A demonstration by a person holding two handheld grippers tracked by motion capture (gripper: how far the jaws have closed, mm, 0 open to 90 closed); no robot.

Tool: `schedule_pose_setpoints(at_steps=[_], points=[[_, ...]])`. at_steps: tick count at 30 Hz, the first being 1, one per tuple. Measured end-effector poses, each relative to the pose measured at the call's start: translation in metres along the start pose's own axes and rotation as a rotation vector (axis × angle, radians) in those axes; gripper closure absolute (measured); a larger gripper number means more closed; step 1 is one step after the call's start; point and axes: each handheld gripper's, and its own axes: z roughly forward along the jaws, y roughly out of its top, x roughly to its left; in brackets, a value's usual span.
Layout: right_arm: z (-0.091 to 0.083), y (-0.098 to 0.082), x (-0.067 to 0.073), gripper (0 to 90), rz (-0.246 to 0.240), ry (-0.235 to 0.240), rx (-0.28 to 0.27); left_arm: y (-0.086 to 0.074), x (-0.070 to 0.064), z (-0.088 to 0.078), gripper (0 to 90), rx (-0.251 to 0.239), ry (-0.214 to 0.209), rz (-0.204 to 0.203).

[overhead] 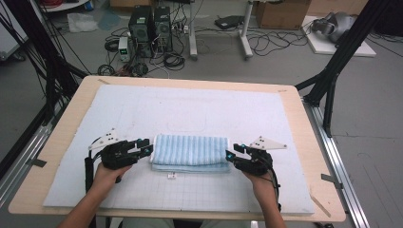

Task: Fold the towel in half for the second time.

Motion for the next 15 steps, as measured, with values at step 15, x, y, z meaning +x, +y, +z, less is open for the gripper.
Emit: schedule_pose_setpoints(at_steps=[15], points=[[0.034,-0.006,0.012,60.5,-0.11,-0.025,0.214,-0.01,-0.008,0.031,69.1,0.299,0.025,0.012]])
